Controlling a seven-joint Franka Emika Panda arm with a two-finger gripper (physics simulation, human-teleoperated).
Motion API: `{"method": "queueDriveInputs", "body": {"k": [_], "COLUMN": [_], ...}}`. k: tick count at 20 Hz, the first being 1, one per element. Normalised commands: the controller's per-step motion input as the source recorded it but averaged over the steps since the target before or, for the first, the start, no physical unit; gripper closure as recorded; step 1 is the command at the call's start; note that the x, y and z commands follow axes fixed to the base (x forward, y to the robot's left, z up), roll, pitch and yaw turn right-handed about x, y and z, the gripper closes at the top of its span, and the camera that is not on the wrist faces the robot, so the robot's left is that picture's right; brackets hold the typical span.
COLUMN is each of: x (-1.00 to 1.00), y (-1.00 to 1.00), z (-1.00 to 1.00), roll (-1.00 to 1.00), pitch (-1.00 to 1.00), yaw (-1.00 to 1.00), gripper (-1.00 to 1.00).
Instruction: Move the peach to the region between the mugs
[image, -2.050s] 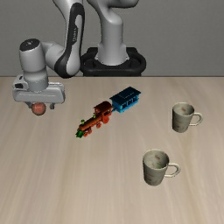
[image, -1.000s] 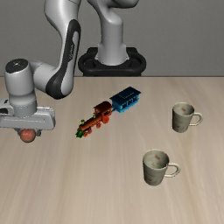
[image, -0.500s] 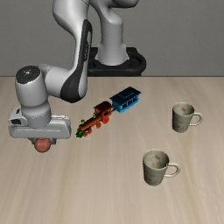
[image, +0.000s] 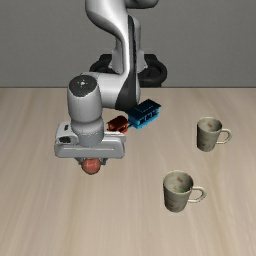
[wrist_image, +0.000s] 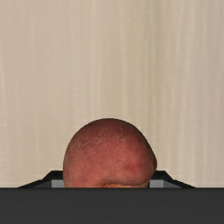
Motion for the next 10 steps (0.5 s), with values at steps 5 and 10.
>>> {"method": "queueDriveInputs", "body": {"k": [5,10], "x": [0.0,0.0], "y": [1.0,1.0], "z": [0.0,0.0], "roll": [0.0,0.0], "pitch": [0.0,0.0], "yaw": [0.0,0.0], "gripper": [1.0,1.0]}}
